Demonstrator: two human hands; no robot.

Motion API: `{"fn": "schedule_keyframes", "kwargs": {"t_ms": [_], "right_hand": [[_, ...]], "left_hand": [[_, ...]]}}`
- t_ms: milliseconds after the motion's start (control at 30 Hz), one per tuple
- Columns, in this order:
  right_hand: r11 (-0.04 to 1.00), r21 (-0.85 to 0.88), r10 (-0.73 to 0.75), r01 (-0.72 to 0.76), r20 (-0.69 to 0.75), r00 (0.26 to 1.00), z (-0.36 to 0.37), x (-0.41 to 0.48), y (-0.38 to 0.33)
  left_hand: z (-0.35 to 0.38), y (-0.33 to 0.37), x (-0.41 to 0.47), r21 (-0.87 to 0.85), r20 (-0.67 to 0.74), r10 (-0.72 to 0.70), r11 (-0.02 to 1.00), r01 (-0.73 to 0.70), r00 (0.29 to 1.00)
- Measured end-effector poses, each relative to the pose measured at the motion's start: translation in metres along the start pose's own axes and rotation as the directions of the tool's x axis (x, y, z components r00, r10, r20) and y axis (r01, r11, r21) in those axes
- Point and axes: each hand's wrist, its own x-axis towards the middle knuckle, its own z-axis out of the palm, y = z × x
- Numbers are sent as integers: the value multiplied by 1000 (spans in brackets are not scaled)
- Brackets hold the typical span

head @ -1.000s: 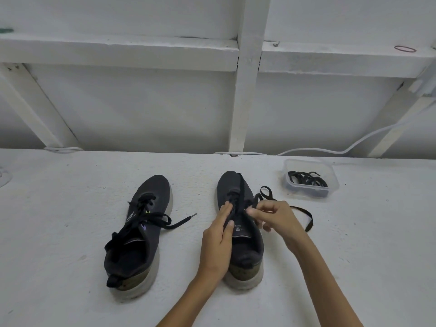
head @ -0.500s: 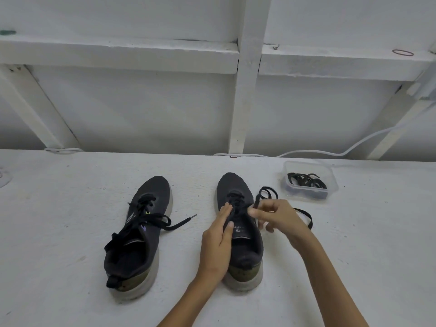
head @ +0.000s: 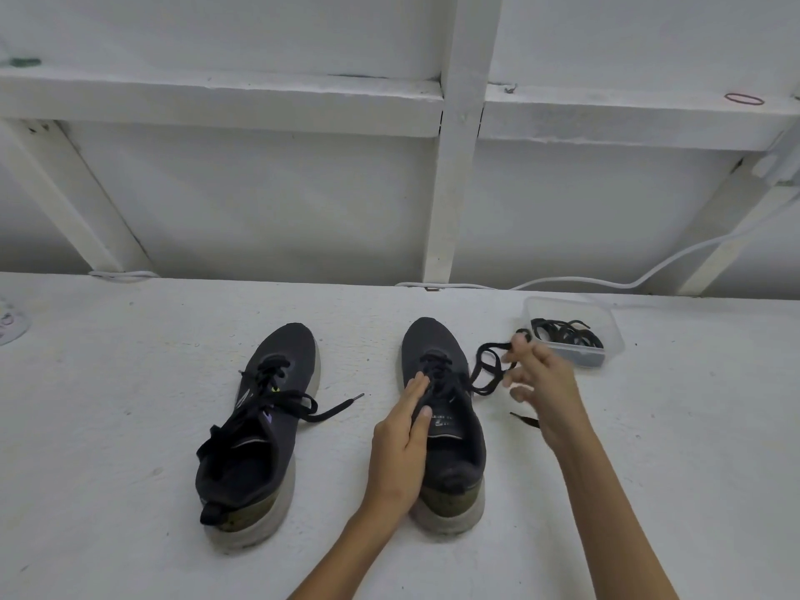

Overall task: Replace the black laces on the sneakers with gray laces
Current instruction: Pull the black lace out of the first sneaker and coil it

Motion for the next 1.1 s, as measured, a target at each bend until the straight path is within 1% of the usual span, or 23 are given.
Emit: {"fn": "schedule_keyframes", "kwargs": {"t_ms": [100,133,167,267,333,400,467,533,633,733,867,967,1033,1100], "right_hand": [[984,-159,110,-77,214,971,8,-13,11],[977,-198,133,-82,262,956,11,-17,14],[973,-215,144,-84,279,949,14,-20,17],[973,-214,140,-89,237,961,18,-22,19],[973,-216,131,-81,228,965,19,-23,19],[975,-215,103,-53,230,968,19,-24,18],[975,-220,67,-13,238,969,18,-25,18],[976,-216,32,25,257,966,19,-25,18],[981,-188,2,48,259,966,22,-24,20],[988,-151,-4,42,242,970,28,-24,25],[977,-190,-59,99,207,976,35,-25,38],[977,-165,-96,132,209,973,35,-28,40],[989,-98,-89,114,224,971,30,-30,39],[998,-34,-47,57,227,973,25,-30,39]], "left_hand": [[0,1,0,11,-9,4,1000,-4,1000],[0,1,0,13,-10,8,1000,-8,1000],[-1,1,0,14,-8,12,1000,-12,1000],[-2,0,0,14,-4,29,999,-29,1000],[-4,0,-1,38,-22,71,997,-70,997],[-8,2,-1,137,-54,202,972,-193,978],[-11,4,2,280,-47,351,903,-325,935],[-14,10,9,391,4,402,842,-372,915],[-15,18,25,526,133,379,756,-390,916],[-11,23,36,574,198,347,717,-395,917],[-6,18,39,550,215,372,718,-427,903],[-3,15,41,560,218,368,711,-425,904],[-3,14,41,570,223,360,705,-421,906],[-2,14,40,574,233,345,706,-414,909]]}}
